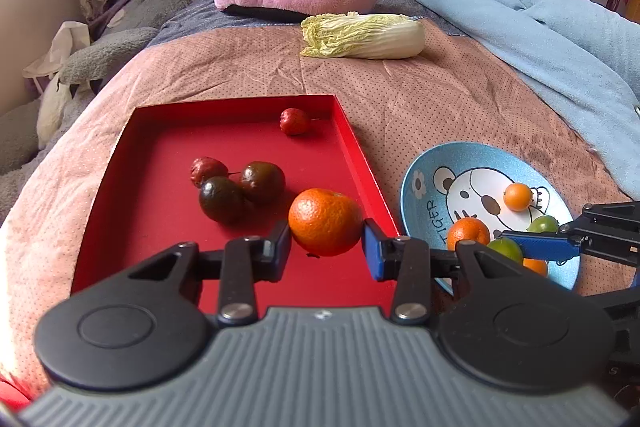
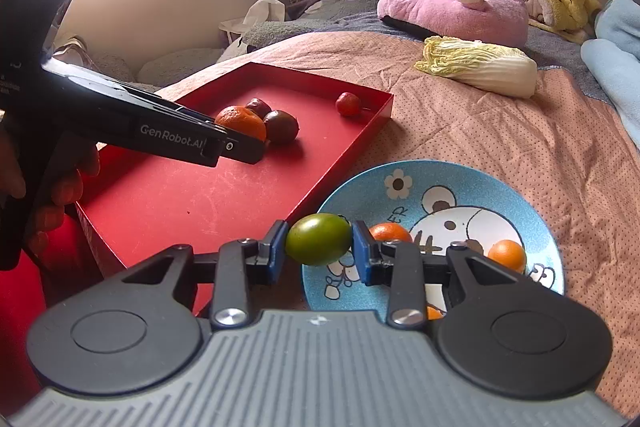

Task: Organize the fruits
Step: 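Carry the held lime and mandarin from the tray over the blue plate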

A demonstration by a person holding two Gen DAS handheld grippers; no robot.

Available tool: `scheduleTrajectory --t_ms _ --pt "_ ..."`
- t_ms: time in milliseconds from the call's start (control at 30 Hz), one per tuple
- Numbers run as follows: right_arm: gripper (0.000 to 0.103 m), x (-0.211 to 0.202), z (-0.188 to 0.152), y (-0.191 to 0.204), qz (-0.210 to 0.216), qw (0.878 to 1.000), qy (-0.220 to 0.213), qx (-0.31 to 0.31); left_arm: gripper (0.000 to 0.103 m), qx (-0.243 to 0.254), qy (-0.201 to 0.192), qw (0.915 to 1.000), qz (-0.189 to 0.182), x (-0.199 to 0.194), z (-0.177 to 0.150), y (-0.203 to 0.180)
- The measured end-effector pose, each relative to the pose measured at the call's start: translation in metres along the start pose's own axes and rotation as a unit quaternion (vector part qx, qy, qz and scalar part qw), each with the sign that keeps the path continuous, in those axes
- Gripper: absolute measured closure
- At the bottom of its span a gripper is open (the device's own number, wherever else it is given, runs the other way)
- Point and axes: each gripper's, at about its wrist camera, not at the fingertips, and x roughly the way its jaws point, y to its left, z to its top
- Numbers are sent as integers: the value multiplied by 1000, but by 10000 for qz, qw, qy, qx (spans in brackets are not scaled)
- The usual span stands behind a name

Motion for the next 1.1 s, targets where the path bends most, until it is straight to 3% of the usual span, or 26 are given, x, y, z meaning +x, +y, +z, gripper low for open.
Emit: scheduleTrajectory --t_ms 600,1100 --pt "63 -31 -35 -49 -470 9981 51 391 61 343 66 9989 -317 15 8 -46" --pt "63 -30 -47 -78 -591 9960 118 660 61 598 272 9963 -549 57 14 -86"
